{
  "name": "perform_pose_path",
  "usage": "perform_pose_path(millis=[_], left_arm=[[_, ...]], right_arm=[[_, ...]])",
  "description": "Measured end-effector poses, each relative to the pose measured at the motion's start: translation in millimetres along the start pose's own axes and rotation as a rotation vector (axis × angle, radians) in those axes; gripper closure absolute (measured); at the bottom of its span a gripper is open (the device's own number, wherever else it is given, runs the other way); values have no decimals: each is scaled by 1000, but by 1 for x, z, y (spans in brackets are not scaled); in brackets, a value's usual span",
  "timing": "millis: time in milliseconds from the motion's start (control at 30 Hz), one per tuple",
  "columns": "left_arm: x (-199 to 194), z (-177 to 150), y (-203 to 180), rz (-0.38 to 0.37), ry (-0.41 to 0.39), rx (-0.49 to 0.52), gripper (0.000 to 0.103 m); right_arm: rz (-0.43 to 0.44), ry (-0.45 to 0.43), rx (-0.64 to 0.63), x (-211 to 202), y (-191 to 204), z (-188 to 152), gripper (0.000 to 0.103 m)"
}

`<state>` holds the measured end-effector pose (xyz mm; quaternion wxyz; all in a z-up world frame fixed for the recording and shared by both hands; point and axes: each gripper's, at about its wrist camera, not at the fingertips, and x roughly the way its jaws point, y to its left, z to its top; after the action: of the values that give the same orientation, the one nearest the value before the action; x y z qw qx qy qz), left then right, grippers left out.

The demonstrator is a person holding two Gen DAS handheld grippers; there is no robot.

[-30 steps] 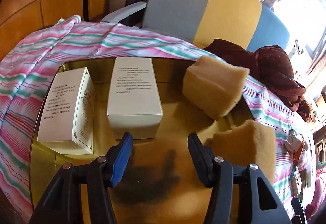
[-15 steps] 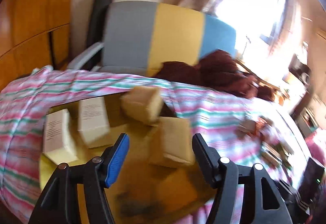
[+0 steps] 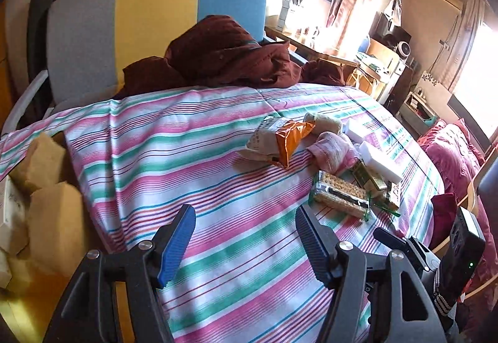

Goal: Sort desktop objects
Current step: 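Move both tools back toward the remaining items, then grasp the orange-and-white snack bag with the left tool and lift it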

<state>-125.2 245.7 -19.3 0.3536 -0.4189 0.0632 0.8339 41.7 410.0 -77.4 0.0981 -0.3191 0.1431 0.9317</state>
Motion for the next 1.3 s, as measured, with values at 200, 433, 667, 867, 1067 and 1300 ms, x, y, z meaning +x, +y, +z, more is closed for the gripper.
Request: perform_pose_path(millis=[200,433,667,867,1067,1300], left_arm=[[45,34,-31,-55,38,84,19],[90,64,-49,-66,73,191,19],[117,79,-38,-76,80,197,13],[137,89,-37,-97,95,226,12],[159,101,-38,-138,126,229,12],[177,96,-30,-173,181,125,36]], right_arm=[[3,-10,-1,13,-15,4,13],[74,-18,37,21,-24,0,13],[132,-24,52,25,-27,-2,10],[155,-27,60,25,-29,-2,7],[172,-25,65,26,-30,-3,6],[183,-21,67,27,-31,-3,4]])
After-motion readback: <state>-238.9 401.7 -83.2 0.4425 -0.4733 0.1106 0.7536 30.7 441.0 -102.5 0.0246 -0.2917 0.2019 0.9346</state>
